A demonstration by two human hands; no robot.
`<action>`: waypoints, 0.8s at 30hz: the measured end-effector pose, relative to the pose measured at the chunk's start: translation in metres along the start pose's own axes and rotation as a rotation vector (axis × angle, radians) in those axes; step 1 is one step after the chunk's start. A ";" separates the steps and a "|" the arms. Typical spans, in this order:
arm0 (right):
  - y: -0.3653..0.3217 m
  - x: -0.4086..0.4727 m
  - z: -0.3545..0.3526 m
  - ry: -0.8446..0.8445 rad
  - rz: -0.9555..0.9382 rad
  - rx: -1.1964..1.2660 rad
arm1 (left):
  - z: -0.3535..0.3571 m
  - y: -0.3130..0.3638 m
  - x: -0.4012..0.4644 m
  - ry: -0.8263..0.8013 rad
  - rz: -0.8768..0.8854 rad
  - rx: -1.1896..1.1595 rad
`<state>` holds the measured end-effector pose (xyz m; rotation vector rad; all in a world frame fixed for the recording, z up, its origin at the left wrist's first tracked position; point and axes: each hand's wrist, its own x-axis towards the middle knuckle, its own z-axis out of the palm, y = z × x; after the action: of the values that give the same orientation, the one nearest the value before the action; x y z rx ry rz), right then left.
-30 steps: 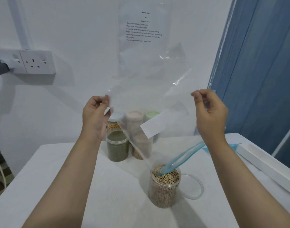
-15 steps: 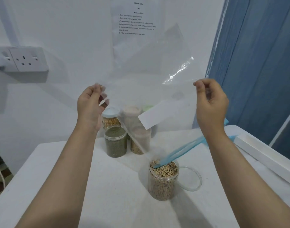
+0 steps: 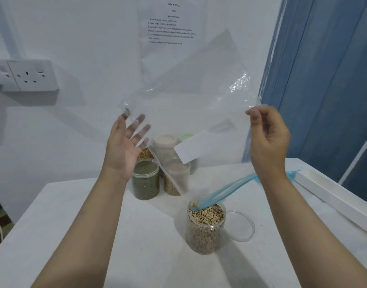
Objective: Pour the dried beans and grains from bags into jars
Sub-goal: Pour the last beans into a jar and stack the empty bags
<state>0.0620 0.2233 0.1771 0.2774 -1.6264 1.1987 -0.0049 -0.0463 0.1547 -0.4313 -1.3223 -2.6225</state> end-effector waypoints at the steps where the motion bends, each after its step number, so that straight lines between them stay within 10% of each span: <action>1: 0.000 -0.002 -0.001 0.000 0.000 0.019 | 0.000 -0.006 -0.002 0.007 -0.006 -0.007; 24: 0.077 -0.002 -0.080 -0.211 0.208 0.327 | 0.100 -0.026 -0.018 0.134 0.227 0.206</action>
<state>0.0582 0.3235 0.1286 0.4630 -1.6636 1.6443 0.0221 0.0505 0.1856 -0.3445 -1.3912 -2.2631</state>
